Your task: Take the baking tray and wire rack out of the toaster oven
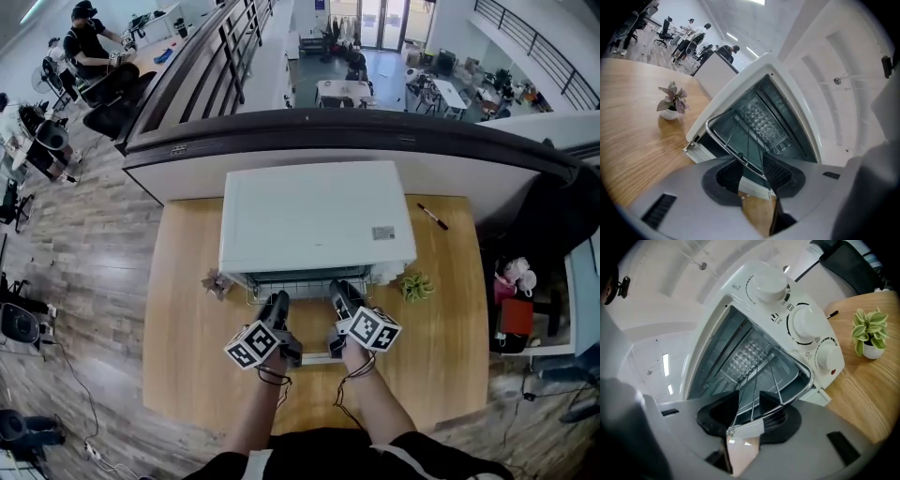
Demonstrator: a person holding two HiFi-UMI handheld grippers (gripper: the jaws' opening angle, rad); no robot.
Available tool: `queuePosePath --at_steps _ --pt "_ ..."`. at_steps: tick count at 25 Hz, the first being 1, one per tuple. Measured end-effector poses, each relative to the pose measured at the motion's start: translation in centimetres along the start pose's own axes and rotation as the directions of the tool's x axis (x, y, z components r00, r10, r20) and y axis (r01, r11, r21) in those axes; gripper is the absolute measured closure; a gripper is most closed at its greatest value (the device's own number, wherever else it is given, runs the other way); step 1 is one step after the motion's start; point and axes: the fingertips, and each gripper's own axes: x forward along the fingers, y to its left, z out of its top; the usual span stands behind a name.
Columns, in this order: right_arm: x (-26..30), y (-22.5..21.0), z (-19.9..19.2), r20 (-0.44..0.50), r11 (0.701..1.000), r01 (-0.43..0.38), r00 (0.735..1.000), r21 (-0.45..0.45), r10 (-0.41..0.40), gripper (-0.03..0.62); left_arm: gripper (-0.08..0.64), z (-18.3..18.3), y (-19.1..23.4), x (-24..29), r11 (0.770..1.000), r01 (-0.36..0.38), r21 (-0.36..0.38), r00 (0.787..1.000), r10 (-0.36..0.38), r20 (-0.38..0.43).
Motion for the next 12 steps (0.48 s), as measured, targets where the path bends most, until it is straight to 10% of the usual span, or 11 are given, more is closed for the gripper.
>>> queuePosePath --at_steps 12 --pt "-2.6 0.7 -1.3 0.007 1.0 -0.009 1.0 0.002 0.009 0.462 0.416 -1.4 0.2 -2.7 1.0 -0.006 0.026 1.0 0.007 -0.024"
